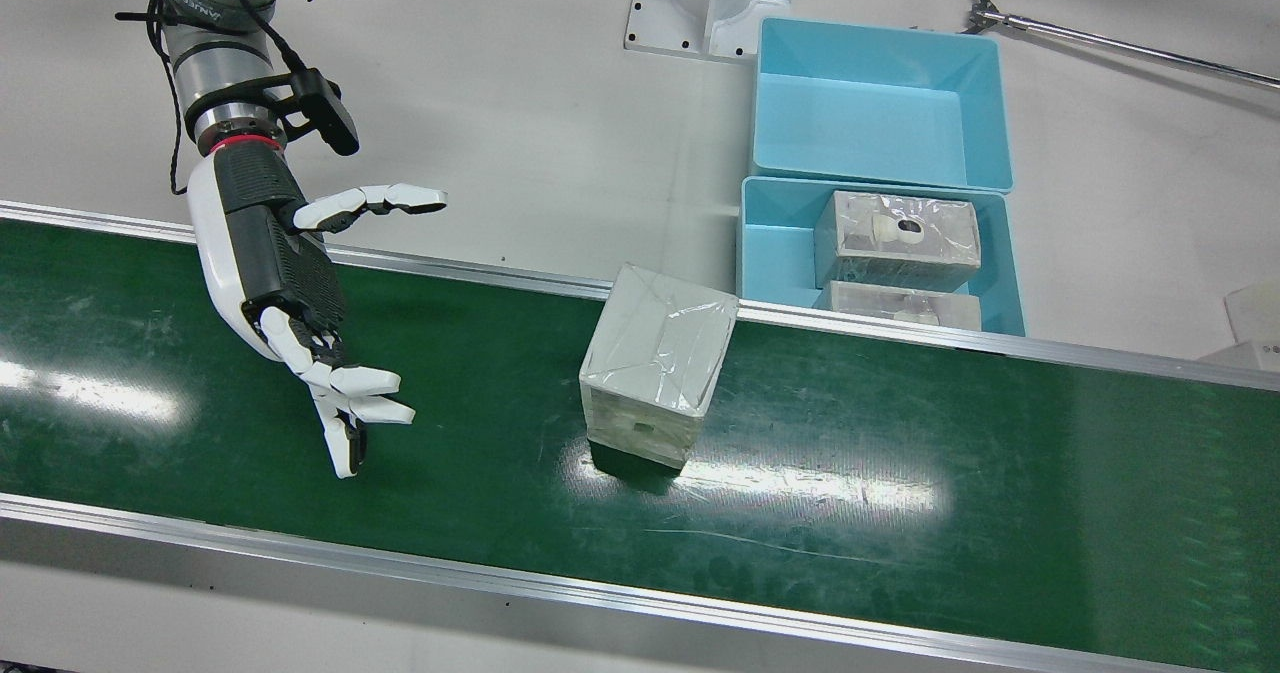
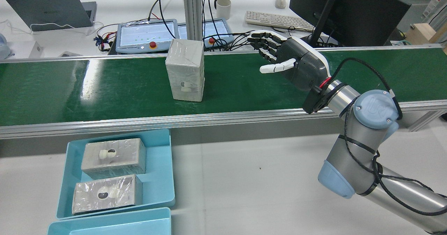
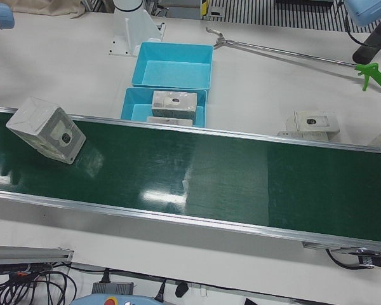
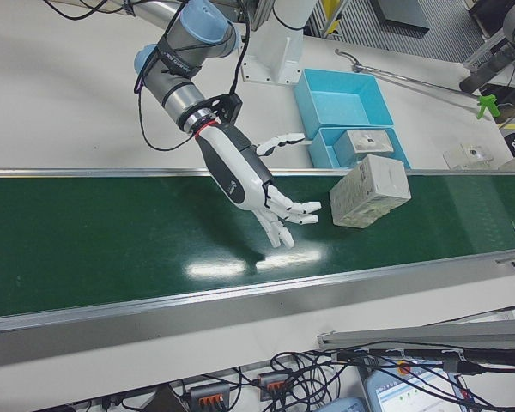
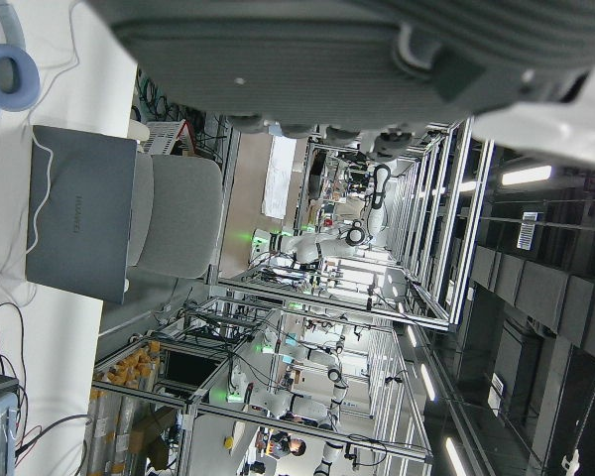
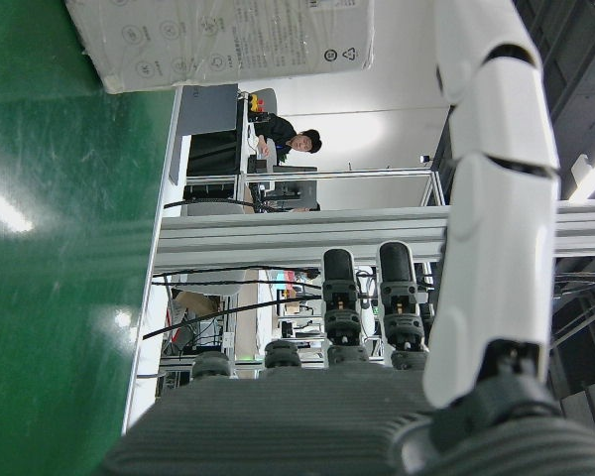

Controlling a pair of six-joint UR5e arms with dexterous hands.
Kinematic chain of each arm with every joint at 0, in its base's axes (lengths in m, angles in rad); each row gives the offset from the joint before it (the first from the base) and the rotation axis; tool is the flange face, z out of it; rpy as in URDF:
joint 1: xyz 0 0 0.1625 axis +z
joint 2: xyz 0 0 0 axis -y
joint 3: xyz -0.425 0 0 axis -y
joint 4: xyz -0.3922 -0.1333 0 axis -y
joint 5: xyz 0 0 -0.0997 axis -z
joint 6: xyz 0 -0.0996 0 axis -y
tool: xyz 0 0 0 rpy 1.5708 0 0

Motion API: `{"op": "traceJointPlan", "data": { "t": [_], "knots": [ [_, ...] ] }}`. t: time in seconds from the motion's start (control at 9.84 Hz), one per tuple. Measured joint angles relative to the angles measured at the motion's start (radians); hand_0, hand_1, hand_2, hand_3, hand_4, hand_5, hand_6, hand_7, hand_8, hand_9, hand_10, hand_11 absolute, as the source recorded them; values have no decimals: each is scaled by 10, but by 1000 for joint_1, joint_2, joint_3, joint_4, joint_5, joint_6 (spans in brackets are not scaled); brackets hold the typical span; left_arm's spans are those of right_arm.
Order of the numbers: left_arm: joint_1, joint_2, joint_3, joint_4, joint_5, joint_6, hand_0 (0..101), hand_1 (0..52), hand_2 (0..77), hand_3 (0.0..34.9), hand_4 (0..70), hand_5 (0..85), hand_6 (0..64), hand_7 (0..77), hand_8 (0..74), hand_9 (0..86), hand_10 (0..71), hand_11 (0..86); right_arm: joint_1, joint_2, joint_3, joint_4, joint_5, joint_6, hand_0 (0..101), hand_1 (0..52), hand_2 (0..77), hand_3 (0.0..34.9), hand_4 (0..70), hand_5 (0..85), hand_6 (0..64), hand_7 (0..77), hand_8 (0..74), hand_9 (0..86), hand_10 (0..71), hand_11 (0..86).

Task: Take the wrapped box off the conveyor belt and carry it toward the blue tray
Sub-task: 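Lower the right hand onto the wrapped white box on the belt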

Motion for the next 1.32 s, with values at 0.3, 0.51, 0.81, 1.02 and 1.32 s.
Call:
{"op": "traceJointPlan", "data": {
  "t": [0.3,0.51,0.81,1.02,1.32],
  "knots": [
    [0,0,0,0,0,0,0,0,11,0,0,11,0,5,5,0,0,0,-5,1,-1,0,0,-1,474,142,169,128,115,273,44,218,0,44,0,16],
    [0,0,0,0,0,0,0,0,5,0,0,11,0,5,5,0,5,0,-23,4,-8,-1,14,-3,474,147,169,128,115,273,44,218,0,44,0,16],
    [0,0,0,0,0,0,0,0,11,0,0,11,0,5,5,0,0,0,-57,12,-15,-6,56,-14,490,185,229,110,115,273,49,218,0,44,0,16],
    [0,0,0,0,0,0,0,0,5,0,0,11,0,5,5,0,5,0,-64,25,-18,-7,62,-27,493,202,229,104,71,273,49,218,0,44,0,16],
    [0,0,0,0,0,0,0,0,5,0,0,11,0,5,5,0,5,0,-66,34,-23,-9,63,-34,499,202,207,112,82,256,27,158,0,33,0,16]
  ]
}}
